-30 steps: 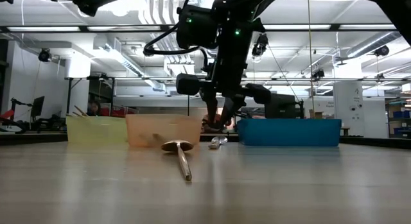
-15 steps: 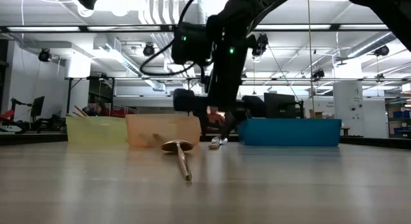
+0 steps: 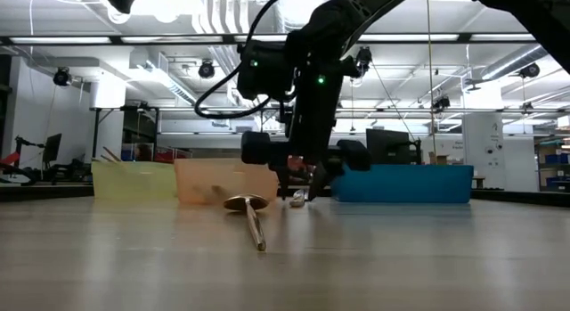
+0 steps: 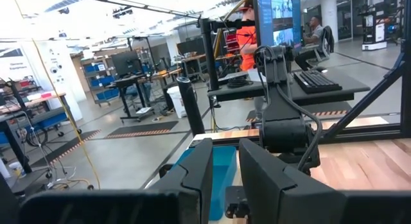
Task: Sort silverware by color (type)
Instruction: Put the yellow spoon into the blue bin
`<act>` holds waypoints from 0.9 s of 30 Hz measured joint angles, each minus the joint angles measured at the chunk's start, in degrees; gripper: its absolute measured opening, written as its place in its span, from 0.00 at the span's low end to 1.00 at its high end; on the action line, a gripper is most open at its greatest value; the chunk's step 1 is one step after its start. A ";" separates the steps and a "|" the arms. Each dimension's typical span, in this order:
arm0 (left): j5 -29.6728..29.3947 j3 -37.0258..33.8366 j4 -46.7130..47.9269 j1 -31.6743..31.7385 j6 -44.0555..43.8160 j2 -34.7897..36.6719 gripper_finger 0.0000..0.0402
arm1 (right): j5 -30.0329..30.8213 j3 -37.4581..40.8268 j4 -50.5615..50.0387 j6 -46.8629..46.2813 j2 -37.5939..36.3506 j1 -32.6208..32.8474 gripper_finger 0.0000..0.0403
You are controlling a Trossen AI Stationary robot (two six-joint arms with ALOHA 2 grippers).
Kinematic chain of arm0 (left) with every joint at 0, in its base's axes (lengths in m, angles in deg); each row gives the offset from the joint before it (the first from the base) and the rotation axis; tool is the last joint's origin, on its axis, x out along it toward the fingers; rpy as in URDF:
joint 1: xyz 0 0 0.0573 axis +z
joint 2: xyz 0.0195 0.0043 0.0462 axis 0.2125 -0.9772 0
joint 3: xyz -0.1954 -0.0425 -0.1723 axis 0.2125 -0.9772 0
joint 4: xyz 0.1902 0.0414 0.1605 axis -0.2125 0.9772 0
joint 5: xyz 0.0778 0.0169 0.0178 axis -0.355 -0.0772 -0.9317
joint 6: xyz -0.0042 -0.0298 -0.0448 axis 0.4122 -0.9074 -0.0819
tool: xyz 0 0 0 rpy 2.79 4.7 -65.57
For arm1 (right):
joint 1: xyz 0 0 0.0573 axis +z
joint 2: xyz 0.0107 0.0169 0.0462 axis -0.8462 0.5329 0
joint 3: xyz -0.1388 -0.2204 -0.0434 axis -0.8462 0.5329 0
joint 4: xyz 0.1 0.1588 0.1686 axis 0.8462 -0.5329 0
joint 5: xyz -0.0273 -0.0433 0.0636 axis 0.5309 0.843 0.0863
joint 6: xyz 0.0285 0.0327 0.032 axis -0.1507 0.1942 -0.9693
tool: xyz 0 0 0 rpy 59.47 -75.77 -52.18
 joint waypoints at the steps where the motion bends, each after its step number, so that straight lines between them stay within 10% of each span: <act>1: 0.00 0.00 -0.01 0.00 -0.23 0.00 0.15 | 0.02 0.17 -0.05 -0.34 0.20 0.00 0.47; 17: 0.02 0.00 -0.01 0.00 -1.56 0.00 0.15 | -2.32 0.25 -3.35 -1.13 0.41 0.53 0.14; 27: 0.02 0.00 -0.31 0.00 -1.99 -0.11 0.15 | -13.26 0.21 -10.23 2.69 -1.29 0.89 0.18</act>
